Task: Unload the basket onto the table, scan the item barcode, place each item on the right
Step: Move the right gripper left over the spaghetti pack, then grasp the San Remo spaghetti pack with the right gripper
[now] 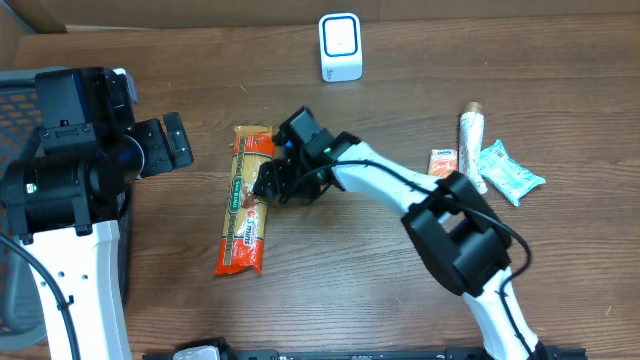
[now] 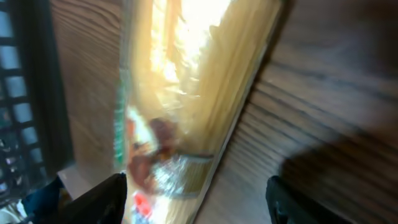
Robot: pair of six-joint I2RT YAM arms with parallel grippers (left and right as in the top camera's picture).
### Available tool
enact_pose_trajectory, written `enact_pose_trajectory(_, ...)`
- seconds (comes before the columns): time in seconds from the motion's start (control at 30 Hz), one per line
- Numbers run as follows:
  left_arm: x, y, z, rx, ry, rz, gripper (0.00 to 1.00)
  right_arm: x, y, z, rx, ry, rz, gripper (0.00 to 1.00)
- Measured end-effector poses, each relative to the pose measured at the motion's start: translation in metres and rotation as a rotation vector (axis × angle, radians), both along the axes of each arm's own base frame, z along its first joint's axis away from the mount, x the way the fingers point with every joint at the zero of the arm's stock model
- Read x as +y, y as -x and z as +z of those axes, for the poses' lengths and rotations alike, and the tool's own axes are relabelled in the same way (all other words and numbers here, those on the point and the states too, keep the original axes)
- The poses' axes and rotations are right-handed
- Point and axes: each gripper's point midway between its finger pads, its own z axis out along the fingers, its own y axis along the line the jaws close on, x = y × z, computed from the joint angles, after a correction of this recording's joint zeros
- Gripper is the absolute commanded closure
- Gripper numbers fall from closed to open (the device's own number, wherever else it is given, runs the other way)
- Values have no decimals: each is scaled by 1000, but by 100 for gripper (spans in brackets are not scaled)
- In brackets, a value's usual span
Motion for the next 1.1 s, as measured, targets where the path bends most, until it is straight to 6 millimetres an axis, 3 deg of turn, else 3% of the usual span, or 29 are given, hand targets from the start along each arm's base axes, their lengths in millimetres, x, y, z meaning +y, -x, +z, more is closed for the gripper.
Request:
enact_pose_trajectory(0.27, 0, 0, 0, 0, 0, 1, 0, 14, 12, -6, 18, 1, -5, 65)
enact_pose_trajectory(0.33, 0, 0, 0, 0, 0, 1, 1, 14, 13, -8, 22, 2, -6, 76)
enact_pose_trajectory(0.4, 0, 0, 0, 0, 0, 0, 1, 14, 12, -8, 20, 2, -5, 96)
enact_pose_trajectory(0.67, 0, 0, 0, 0, 0, 0, 0, 8, 13, -6, 62, 9, -17, 96)
enact_pose_trajectory(0.83, 0, 0, 0, 0, 0, 0, 0, -33, 7, 6, 78, 92, -24, 96)
enact_pose_trajectory(1.0, 0, 0, 0, 0, 0, 1, 0, -115, 8, 36, 66, 340, -63, 96)
enact_pose_trajectory(1.1, 0, 0, 0, 0, 0, 1, 0, -154, 14, 55, 30, 513, -68, 96)
